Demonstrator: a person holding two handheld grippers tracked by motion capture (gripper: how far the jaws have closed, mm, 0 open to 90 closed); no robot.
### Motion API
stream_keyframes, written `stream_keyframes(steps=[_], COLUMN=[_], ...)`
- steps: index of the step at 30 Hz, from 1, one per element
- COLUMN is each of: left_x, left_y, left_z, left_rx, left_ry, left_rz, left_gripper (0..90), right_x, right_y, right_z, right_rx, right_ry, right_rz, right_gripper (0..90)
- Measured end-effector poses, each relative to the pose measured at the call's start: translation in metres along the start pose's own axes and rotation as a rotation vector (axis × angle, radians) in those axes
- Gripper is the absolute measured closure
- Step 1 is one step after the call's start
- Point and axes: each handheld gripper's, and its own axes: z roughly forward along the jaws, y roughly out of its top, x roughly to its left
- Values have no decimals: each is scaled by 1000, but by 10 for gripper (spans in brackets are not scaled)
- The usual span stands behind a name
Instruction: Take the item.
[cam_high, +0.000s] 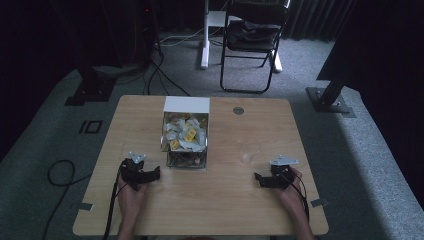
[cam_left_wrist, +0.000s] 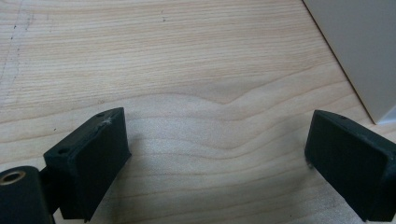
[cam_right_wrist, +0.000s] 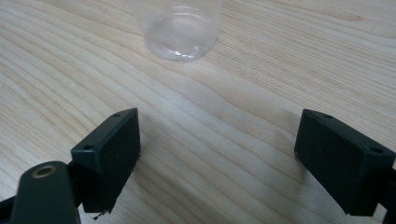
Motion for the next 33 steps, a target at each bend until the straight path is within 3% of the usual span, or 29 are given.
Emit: stream_keyframes(steps=[11, 15, 19, 33], left_x=[0, 1, 0, 0], left_y=[0, 0, 0, 0], left_z=[0, 0, 0, 0], left_rx=[-2, -3, -4, -2], left_ry=[-1, 2, 4, 6], left_rz=[0, -1, -4, -6], left_gripper=[69, 69, 69, 69], right_x=[0, 0, 2, 29], right_y=[0, -1, -1, 9], right_z=[0, -3, -5, -16], right_rx=[0, -10, -10, -50], right_ry=[-3, -10, -4, 21], right_rz=[3, 10, 15, -57], right_gripper=[151, 255, 275, 387])
